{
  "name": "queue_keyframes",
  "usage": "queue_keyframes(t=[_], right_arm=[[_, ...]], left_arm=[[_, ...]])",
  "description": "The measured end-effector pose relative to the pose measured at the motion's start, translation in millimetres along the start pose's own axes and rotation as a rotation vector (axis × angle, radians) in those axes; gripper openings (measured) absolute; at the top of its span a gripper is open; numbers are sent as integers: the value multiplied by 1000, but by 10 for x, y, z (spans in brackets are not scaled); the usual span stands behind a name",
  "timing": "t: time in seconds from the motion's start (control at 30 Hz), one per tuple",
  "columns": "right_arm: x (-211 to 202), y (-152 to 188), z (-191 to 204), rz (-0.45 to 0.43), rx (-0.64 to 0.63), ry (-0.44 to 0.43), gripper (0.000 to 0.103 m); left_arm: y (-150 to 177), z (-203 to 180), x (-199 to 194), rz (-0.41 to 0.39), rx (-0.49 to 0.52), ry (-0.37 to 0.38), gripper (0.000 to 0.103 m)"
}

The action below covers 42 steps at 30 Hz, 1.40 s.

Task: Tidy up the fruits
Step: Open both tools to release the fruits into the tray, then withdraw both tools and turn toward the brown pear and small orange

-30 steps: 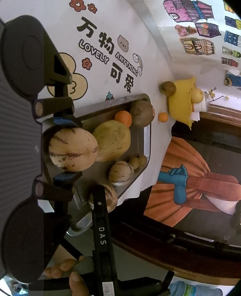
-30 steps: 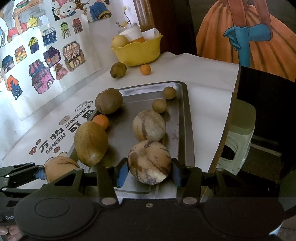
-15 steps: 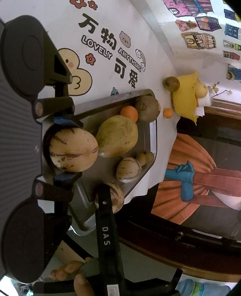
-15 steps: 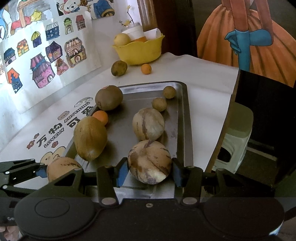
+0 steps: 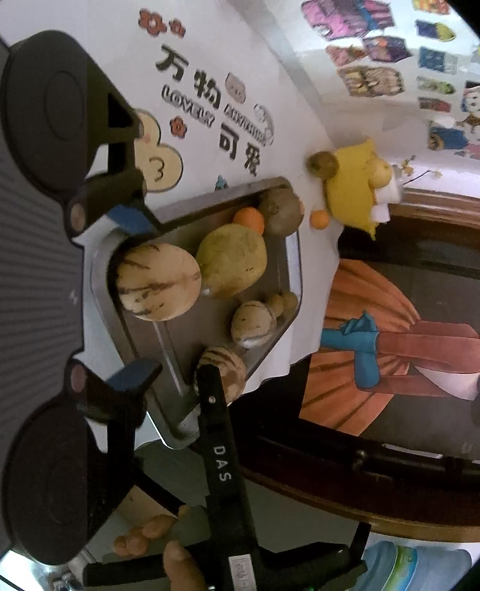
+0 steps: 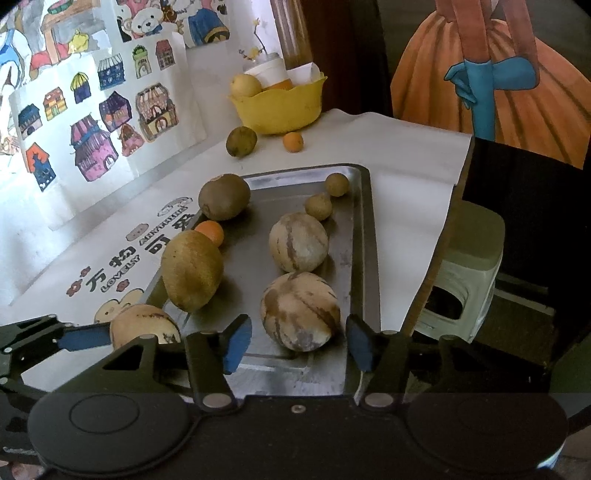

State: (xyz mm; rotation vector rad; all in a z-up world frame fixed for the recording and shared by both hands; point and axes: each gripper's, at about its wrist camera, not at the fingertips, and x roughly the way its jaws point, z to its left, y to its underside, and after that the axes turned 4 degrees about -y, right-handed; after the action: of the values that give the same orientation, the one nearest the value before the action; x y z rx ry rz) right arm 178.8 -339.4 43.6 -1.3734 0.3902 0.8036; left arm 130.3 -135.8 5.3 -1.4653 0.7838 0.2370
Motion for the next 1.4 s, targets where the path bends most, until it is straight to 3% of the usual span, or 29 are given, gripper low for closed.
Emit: queue_keyframes(t=[0.33,0.6,0.93,1.4], right_arm=[[-339,143,102,-40,-29,14,84],[-606,395,320,-54,-78,5,102],[-585,648,649,85,-87,-64,102],[-495,655,1188,157,-196,-127,102]], left_arm=[[78,161,-374,-33,-50,-53,100],[235,418,-536,32,-189,-98,102],[440,708,-749,94,-262,-171,102],[519,1089,-965,134,-283,-261,102]])
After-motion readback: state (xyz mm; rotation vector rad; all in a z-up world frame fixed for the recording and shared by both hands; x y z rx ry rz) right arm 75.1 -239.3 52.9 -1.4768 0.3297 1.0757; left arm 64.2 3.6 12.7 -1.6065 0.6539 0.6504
